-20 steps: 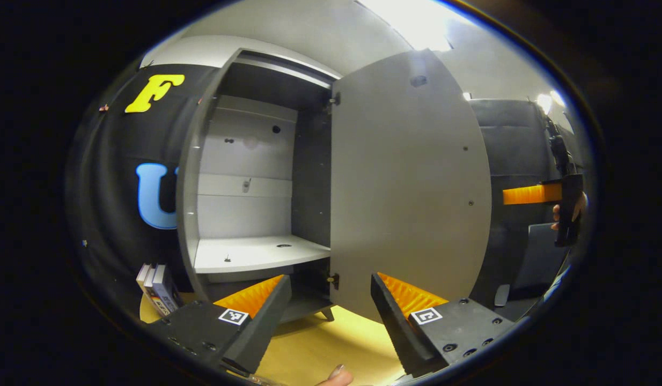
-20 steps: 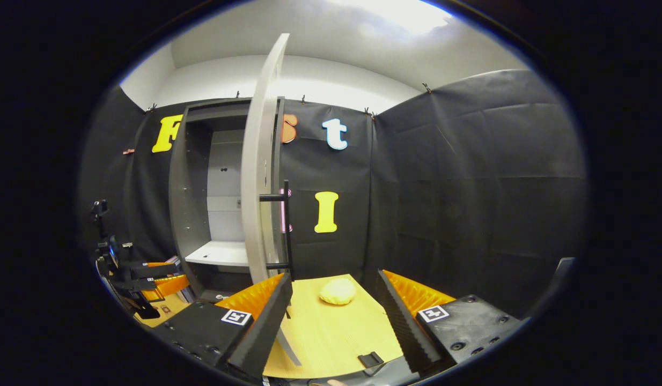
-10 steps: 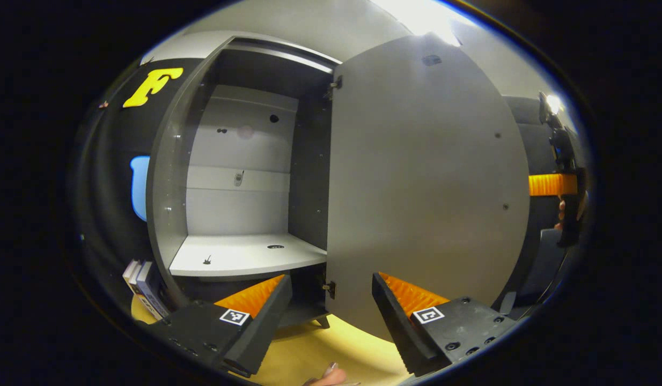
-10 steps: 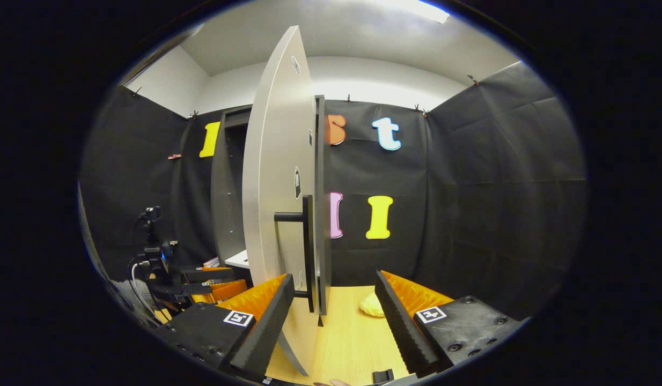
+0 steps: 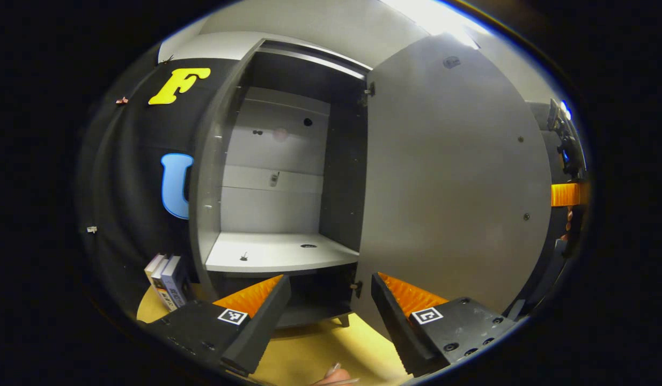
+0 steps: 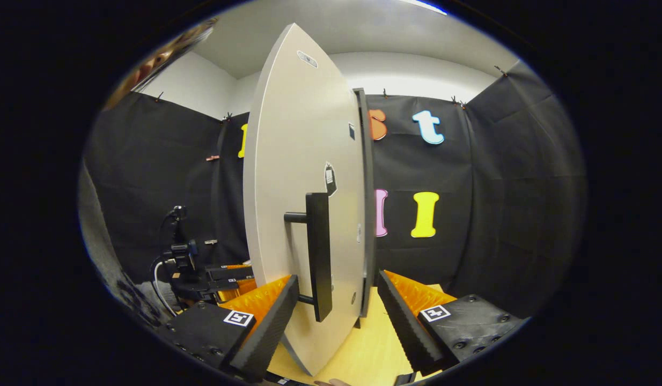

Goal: Open the cabinet door with the right hand, grasp the bottle in the cabinet with the left hand and place it on the coaster, then close the cabinet door with the right hand.

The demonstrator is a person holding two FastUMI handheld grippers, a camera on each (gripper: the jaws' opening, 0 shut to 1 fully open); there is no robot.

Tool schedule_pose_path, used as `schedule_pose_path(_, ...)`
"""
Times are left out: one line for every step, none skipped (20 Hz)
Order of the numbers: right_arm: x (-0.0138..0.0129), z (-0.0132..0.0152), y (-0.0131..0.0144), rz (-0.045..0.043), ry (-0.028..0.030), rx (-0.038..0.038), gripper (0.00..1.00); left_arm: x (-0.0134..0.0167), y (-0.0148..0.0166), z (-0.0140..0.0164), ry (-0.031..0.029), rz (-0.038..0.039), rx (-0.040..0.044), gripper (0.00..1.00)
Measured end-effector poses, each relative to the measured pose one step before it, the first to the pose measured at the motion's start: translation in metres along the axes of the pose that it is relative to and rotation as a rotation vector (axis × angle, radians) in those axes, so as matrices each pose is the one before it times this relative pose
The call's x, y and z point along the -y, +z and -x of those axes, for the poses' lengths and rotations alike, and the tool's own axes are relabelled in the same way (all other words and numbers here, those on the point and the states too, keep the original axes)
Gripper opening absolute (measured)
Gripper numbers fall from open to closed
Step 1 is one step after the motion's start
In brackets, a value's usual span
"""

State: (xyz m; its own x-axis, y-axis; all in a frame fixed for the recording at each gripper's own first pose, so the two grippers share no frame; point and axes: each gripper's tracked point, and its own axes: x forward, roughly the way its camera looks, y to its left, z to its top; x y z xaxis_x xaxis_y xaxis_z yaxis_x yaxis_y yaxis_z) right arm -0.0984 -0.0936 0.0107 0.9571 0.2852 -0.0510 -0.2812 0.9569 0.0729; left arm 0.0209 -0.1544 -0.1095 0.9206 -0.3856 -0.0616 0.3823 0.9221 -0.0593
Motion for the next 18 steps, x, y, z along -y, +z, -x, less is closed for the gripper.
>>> schedule_pose_path(-0.01087, -0.00759, 0.00109, 0.00406, 0.01026, 0.00381, 0.97, -0.0107, 0.00292, 0.00694, 0.01458, -0.00603, -0.00006, 0.95)
schedule_pose_path(-0.00909, -0.008, 0.00268, 0.0095, 0.00377, 0.01019, 0.97, -0.00905, 0.00203, 0.00672, 0.00611, 0.00121, -0.00148, 0.95)
schedule_pose_path(-0.00707, -0.00906, 0.00202, 0.00545, -0.00331, 0.00921, 0.97, -0.00795, 0.00203, 0.00666, 0.00523, 0.00472, -0.00025, 0.95)
schedule_pose_path(-0.00697, -0.00722, -0.00071, -0.00247, -0.00297, 0.00405, 0.95, -0.0101, 0.00374, 0.00791, 0.00839, 0.005, 0.00433, 0.95)
schedule_pose_path(-0.00955, -0.00638, -0.00191, -0.0064, 0.00207, 0.00102, 0.95, -0.01438, 0.00336, 0.00888, 0.01768, 0.00326, 0.00425, 0.95)
schedule_pose_path(-0.00953, -0.00578, -0.00199, -0.00412, 0.00166, -0.00089, 0.95, -0.01239, 0.00239, 0.00632, 0.01459, -0.00043, -0.00087, 0.95)
schedule_pose_path(-0.00919, -0.00662, -0.00165, -0.00003, -0.00198, 0.00063, 0.94, -0.01269, 0.00231, 0.00688, 0.01676, 0.00039, -0.0024, 0.95)
schedule_pose_path(-0.00983, -0.00798, -0.0002, 0.00363, -0.00418, 0.00191, 0.95, -0.01113, 0.00266, 0.00665, 0.01215, 0.00155, -0.00111, 0.95)
schedule_pose_path(-0.00897, -0.00844, -0.00068, 0.0073, -0.00339, 0.0039, 0.95, -0.01125, 0.00313, 0.00754, 0.01186, 0.00355, 0.00099, 0.95)
schedule_pose_path(-0.00739, -0.00662, -0.00203, 0.00161, 0.00395, 0.00841, 0.95, -0.01025, 0.00214, 0.00633, 0.01254, 0.00241, -0.00235, 0.95)
schedule_pose_path(-0.01152, -0.00753, -0.00252, -0.00512, 0.01644, 0.00362, 0.95, -0.01077, 0.00054, 0.00682, 0.01402, 0.0007, -0.00876, 0.94)
schedule_pose_path(-0.01287, -0.00757, -0.00393, -0.01042, 0.01225, -0.00298, 0.95, -0.00707, 0.004, 0.00707, 0.00973, -0.00233, -0.00219, 0.94)
schedule_pose_path(-0.00798, -0.00654, -0.00502, -0.01168, 0.0045, -0.00643, 0.95, -0.00675, 0.00747, 0.00652, 0.01133, -0.00504, 0.00731, 0.94)
schedule_pose_path(-0.00713, -0.00466, -0.00432, -0.00732, 0.00767, -0.00593, 0.95, -0.00602, 0.00586, 0.00551, 0.00916, -0.00852, 0.00268, 0.94)
schedule_pose_path(-0.00467, -0.00223, -0.00208, -0.00294, 0.0037, -0.00267, 0.99, -0.00351, 0.00193, 0.00627, 0.00391, -0.01339, -0.00054, 0.94)
schedule_pose_path(-0.00605, -0.00154, 0.00062, -0.00712, 0.01532, -0.00096, 0.96, -0.00281, 0.00168, 0.00544, 0.00456, -0.02074, -0.00084, 0.94)
schedule_pose_path(-0.00104, -0.00249, -0.00085, -0.00497, -0.00306, -0.00186, 0.97, -0.00222, 0.00091, 0.00379, 0.00579, -0.02615, -0.00191, 0.94)
schedule_pose_path(0.00532, -0.00083, 0.00055, 0.00902, -0.01474, 0.00009, 0.97, -0.00119, 0.00044, 0.00142, 0.00453, -0.02423, -0.00541, 0.9)
